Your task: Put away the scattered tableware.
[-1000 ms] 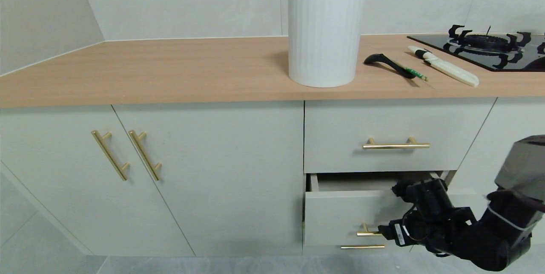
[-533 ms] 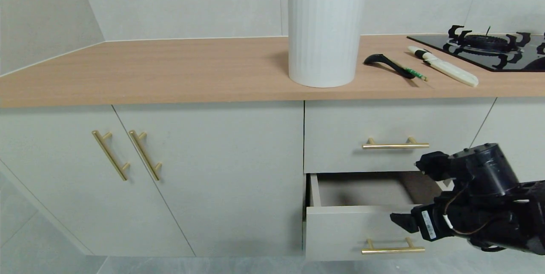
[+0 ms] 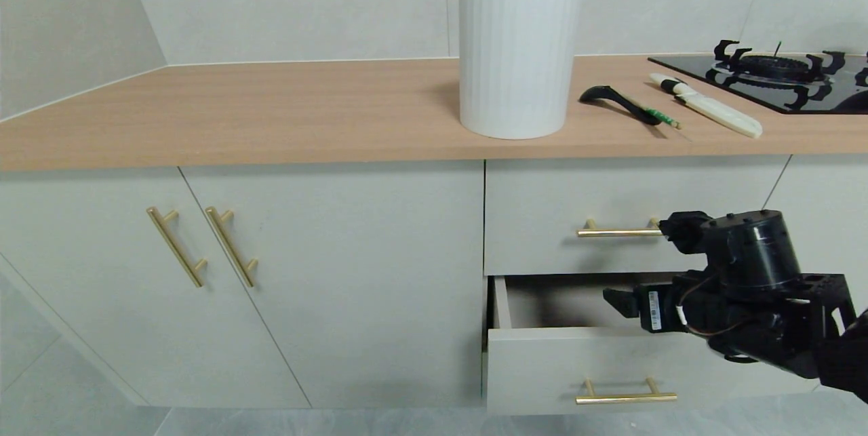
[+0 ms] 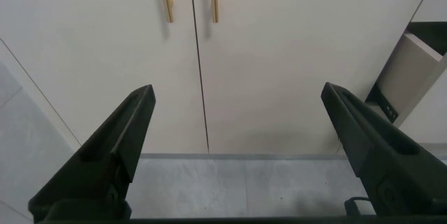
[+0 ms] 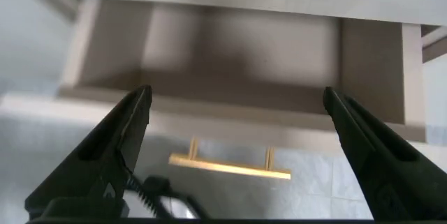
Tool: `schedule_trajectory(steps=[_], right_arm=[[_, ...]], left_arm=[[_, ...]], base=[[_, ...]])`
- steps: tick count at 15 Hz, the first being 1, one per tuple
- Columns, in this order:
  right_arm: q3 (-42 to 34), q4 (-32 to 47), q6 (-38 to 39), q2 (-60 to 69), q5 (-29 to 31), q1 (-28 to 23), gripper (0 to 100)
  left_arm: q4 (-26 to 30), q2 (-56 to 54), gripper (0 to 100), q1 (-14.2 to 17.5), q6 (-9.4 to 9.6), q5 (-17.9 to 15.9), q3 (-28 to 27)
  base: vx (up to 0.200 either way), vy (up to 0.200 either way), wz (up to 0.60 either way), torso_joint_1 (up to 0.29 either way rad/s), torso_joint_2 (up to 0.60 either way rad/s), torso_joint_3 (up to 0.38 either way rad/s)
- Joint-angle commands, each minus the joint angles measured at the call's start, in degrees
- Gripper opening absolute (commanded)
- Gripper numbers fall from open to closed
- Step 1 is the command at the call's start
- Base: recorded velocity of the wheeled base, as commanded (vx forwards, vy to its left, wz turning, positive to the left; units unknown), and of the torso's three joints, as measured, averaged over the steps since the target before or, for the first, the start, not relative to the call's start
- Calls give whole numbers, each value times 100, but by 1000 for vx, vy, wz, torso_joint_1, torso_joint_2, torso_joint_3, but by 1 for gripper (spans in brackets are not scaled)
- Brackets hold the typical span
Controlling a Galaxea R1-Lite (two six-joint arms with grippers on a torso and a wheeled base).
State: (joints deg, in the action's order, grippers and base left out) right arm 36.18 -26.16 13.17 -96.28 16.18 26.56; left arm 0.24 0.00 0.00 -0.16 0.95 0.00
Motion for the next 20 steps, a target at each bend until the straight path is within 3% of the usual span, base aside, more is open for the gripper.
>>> schedule_trajectory(steps=[1,5,13,17,20], right_arm=[[-15,-293,37,-725,52,-55,100],[-6,-891,222,-1446,298,-108,100],[-138,-838,169,-1297,254,-116,100],[-111,-161,151,-866,184,-90,100],[-67,876,11,-427,-141,77,100]], left_arm=[[2,9,100,0,-2,2,0],[2,0,100,0,-2,2,0],[-7,9,100,0,-2,2,0],[2,9,100,0,-2,2,0],[2,9,100,0,-2,2,0]], base=[[0,0,0,0,0,0],[0,0,0,0,0,0],[0,0,0,0,0,0],[0,0,0,0,0,0],[0,0,0,0,0,0]])
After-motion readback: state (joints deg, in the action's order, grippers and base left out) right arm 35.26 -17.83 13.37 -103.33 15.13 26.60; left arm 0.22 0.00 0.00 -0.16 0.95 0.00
